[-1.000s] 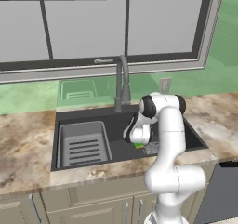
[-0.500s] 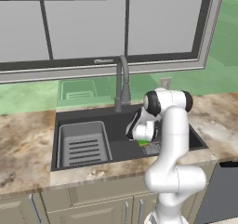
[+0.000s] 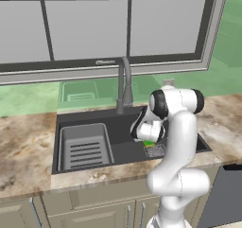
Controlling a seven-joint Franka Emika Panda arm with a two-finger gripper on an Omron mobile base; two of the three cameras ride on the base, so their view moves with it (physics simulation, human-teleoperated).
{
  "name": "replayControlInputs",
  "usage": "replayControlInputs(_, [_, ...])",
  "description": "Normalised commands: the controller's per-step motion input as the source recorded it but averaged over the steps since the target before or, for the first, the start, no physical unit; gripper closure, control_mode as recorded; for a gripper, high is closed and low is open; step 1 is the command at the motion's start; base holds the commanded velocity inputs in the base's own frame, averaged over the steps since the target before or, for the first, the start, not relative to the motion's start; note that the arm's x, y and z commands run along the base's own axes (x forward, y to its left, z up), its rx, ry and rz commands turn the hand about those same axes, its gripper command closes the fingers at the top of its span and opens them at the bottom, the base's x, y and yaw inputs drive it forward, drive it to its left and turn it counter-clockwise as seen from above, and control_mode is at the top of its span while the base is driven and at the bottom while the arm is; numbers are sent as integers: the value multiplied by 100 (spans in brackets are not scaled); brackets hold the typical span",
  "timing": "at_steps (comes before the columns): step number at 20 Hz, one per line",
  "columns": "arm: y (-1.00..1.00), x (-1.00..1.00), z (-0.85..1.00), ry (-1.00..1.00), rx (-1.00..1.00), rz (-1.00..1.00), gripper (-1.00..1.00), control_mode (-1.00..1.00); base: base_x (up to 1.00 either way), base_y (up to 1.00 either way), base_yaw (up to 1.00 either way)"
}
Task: Pick up the sponge and sponge from the sink, and place them back in the cabinet, and close the cabinet doors.
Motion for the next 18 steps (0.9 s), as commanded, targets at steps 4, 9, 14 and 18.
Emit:
replayControlInputs(4, [-5,-42,46,0,0,0,100,-100,0,0,0])
replayControlInputs(9, [-3,-39,46,0,0,0,100,-100,0,0,0])
replayControlInputs(14, [-2,-25,50,0,0,0,100,-100,0,0,0])
replayControlInputs(18, [0,-17,56,0,0,0,100,-100,0,0,0])
